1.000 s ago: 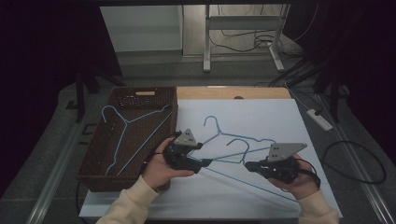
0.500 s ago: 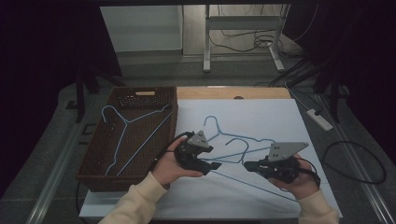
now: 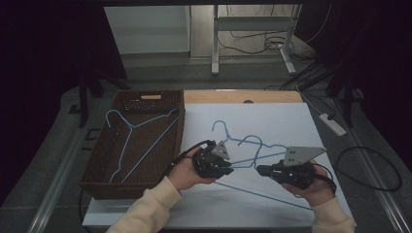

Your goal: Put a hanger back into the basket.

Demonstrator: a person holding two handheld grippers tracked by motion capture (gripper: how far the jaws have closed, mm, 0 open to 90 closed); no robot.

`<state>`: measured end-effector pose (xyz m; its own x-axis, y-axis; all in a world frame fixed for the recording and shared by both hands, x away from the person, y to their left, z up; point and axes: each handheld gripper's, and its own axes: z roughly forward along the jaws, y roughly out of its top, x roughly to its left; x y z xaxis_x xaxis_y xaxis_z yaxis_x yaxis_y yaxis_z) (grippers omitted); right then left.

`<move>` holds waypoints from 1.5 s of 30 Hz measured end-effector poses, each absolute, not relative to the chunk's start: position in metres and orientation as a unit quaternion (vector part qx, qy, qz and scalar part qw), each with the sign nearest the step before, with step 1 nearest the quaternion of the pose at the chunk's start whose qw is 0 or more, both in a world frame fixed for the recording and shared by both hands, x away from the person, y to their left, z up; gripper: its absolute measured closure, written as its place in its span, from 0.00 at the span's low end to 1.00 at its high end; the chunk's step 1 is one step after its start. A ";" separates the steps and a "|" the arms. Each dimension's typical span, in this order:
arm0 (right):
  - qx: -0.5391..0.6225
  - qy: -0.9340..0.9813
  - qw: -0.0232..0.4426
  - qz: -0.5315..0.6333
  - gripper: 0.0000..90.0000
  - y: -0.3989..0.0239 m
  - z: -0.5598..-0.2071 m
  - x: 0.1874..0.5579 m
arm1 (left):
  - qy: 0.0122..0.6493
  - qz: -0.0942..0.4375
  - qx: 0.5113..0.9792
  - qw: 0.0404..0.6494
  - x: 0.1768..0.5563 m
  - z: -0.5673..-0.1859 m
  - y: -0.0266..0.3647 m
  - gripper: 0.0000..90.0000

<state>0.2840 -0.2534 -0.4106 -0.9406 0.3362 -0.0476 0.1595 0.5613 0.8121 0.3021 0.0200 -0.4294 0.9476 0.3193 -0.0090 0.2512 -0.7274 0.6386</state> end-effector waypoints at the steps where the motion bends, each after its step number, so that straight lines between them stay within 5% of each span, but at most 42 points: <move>1: 0.146 0.878 0.104 0.445 0.97 -0.254 -0.411 0.285 | 0.148 0.051 0.928 0.338 0.300 -0.429 0.020 0.89; 10: 0.162 0.864 0.119 0.461 0.94 -0.254 -0.416 0.288 | 0.147 0.055 0.925 0.346 0.288 -0.420 0.028 0.96; 21: 0.232 0.830 0.139 0.488 0.56 -0.272 -0.428 0.292 | 0.195 0.060 0.908 0.366 0.289 -0.415 0.056 0.96; 29: 0.282 0.805 0.158 0.497 0.43 -0.289 -0.436 0.293 | 0.214 0.069 0.896 0.382 0.284 -0.411 0.072 0.96; 45: 0.314 0.790 0.176 0.497 0.38 -0.301 -0.443 0.293 | 0.263 0.089 0.858 0.433 0.276 -0.395 0.109 0.96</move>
